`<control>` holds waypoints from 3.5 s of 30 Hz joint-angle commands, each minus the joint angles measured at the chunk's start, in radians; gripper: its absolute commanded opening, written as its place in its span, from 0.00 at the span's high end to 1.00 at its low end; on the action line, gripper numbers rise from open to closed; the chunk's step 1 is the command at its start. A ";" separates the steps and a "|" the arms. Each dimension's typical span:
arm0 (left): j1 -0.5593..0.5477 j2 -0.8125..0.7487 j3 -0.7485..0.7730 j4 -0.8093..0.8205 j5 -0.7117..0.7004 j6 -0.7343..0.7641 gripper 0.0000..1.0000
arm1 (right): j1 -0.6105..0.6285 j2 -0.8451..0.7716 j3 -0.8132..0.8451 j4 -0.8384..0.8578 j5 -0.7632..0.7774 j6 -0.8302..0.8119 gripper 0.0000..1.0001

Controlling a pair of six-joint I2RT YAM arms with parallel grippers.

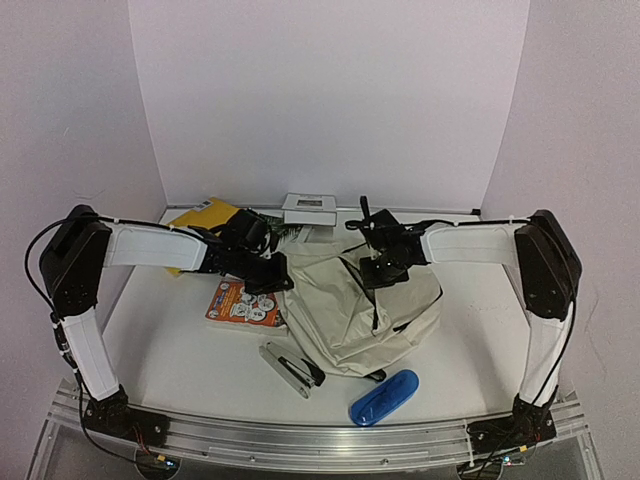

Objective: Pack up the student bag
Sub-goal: Unzip the student bag at the center of the board.

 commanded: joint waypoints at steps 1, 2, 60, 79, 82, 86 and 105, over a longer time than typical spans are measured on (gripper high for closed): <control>0.016 -0.056 0.137 -0.064 -0.113 0.134 1.00 | -0.008 -0.130 -0.040 0.029 -0.071 0.044 1.00; 0.024 -0.051 0.157 -0.084 -0.125 0.151 1.00 | -0.008 -0.141 -0.048 0.034 -0.075 0.048 1.00; -0.046 0.097 0.412 -0.184 -0.136 0.174 0.23 | -0.034 -0.183 -0.264 0.522 -0.450 0.396 1.00; -0.209 0.275 0.443 -0.182 -0.166 0.621 0.28 | -0.054 -0.265 -0.358 0.561 -0.417 0.416 1.00; -0.219 0.300 0.452 -0.207 -0.224 0.650 0.28 | -0.058 -0.268 -0.358 0.563 -0.420 0.415 1.00; -0.227 0.333 0.467 -0.240 -0.313 0.697 0.30 | -0.065 -0.265 -0.359 0.565 -0.423 0.414 1.00; -0.250 0.345 0.384 -0.182 -0.530 0.717 1.00 | -0.091 -0.257 -0.392 0.577 -0.395 0.439 1.00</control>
